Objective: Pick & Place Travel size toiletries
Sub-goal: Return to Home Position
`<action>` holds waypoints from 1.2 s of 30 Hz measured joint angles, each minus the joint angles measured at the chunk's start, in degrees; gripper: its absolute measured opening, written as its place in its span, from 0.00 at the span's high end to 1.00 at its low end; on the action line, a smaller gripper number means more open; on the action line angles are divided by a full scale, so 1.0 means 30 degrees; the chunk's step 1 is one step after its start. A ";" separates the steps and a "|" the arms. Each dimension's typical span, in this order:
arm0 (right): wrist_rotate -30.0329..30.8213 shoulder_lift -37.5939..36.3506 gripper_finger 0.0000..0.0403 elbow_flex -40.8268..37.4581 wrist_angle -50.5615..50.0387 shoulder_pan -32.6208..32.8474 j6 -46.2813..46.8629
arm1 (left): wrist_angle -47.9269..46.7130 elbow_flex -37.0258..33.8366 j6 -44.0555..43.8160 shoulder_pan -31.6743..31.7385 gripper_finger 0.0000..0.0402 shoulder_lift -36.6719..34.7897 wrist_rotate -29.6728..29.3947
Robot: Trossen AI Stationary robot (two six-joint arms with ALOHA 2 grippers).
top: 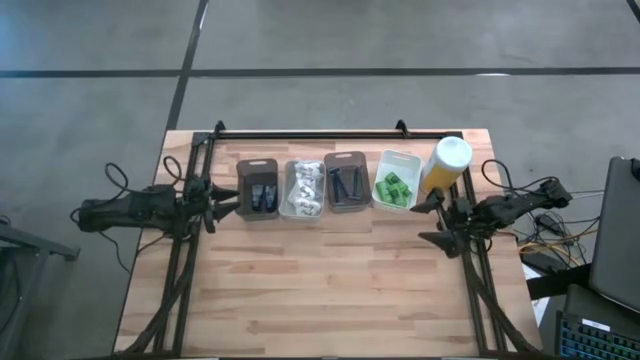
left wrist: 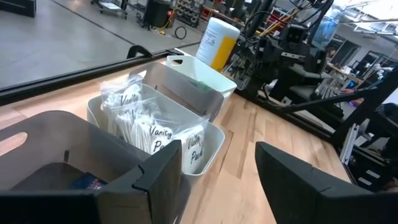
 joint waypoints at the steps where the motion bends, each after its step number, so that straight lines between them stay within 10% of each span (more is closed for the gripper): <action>1: 0.0000 0.0015 0.10 0.0000 -0.0250 0.0000 -0.0005 | -0.0007 0.0000 0.0000 0.0000 0.48 0.0000 0.0029; 36: -0.0036 0.0044 0.10 0.0005 -0.1511 -0.0013 -0.0005 | -0.0007 0.0000 0.0000 0.0000 0.48 0.0007 0.0043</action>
